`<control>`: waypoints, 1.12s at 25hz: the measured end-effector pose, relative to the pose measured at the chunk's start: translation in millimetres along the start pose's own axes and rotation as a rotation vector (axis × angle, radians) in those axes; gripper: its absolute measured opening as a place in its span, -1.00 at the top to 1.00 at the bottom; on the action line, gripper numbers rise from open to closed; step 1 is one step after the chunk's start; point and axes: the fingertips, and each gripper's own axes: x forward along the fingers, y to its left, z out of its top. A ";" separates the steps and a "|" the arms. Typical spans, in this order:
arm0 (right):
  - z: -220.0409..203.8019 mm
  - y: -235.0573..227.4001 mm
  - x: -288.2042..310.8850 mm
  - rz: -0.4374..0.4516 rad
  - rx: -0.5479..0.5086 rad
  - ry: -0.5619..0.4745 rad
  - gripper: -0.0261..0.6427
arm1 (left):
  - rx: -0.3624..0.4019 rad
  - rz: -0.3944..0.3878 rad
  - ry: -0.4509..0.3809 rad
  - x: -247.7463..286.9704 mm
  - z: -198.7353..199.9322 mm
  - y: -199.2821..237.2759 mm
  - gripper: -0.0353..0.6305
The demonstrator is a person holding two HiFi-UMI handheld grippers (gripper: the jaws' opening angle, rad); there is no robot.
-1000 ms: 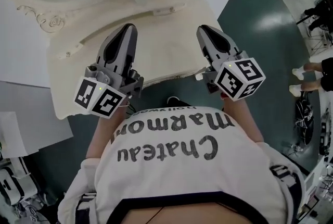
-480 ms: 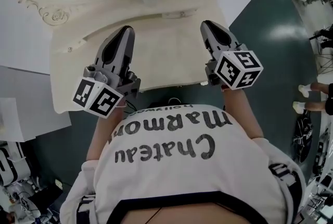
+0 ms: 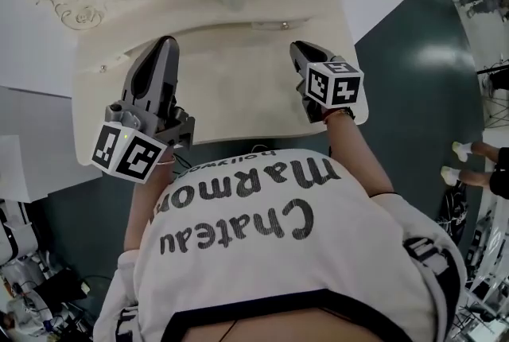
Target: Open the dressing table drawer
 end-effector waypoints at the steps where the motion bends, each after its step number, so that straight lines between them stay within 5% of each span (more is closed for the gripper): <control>1: -5.8 -2.4 7.9 0.004 0.004 0.026 0.78 | 0.002 0.014 0.001 -2.1 0.1 2.9 0.82; 11: -22.4 -33.9 62.2 -0.040 0.004 0.124 0.69 | -0.010 0.144 0.009 -17.5 -6.7 40.4 0.82; 14: -24.3 -38.6 68.1 -0.032 0.034 0.140 0.50 | -0.021 0.148 0.023 -16.8 -9.8 41.1 0.82; 28: -7.5 -42.7 90.0 -0.050 0.160 0.065 0.56 | -0.029 0.129 0.056 0.2 -13.8 36.9 0.82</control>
